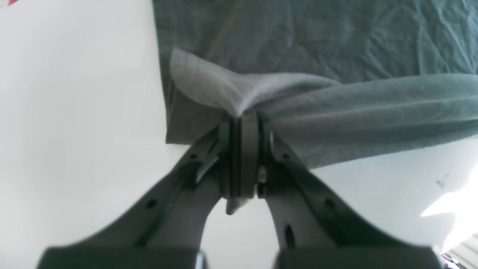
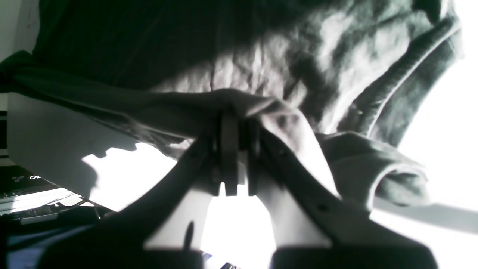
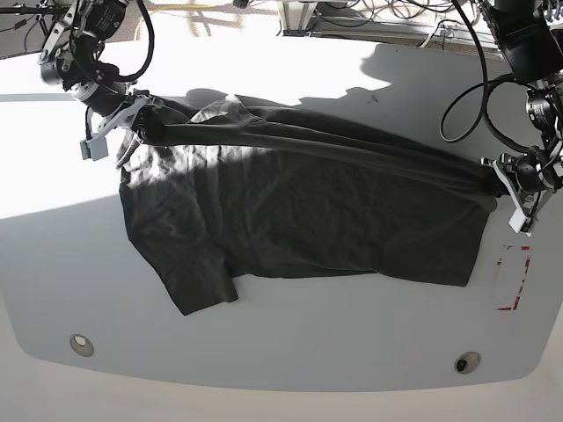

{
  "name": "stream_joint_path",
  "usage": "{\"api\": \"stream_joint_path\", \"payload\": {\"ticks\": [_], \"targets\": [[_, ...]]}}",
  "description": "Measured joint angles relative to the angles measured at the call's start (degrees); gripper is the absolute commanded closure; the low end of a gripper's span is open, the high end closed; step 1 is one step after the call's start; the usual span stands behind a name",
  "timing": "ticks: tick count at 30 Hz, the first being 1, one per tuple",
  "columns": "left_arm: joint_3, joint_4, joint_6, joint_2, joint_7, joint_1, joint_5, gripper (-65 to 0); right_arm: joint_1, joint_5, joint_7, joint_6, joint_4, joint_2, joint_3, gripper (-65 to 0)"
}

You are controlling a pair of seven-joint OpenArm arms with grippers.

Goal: Fold the T-shirt properly
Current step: 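Pull the held edge with both grippers, folding it over the shirt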

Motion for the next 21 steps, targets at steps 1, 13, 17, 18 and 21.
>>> {"api": "stream_joint_path", "payload": {"ticks": [1, 13, 17, 18, 21], "targets": [[0.63, -1.07, 0.00, 0.07, -0.42, -0.63, -0.22, -1.7, 0.39, 0.09, -0.17, -0.04, -0.66, 0.44, -0.07, 0.0], [5.20, -9.20, -0.02, -0.07, -8.55, -2.84, 5.75, -1.7, 5.81, -0.13, -0.17, 0.02, -11.34, 3.87, -0.09, 0.0], [6.05, -11.26, -0.02, 0.24, -8.59, -4.24, 5.79, -1.7, 7.08, -0.33, -0.13, -0.02, -13.22, 4.94, -0.15, 0.0], [6.12, -12.00, -0.04, 0.17, -8.74, -4.87, 5.77, -1.7, 7.30, -0.50, -0.13, 0.00, -13.55, 5.16, -0.13, -0.6], [6.14, -13.94, -0.17, -0.02, -10.14, -5.95, 5.40, -1.7, 8.31, -0.33, -0.17, -0.02, -14.53, 5.79, -0.15, -1.7]]}}
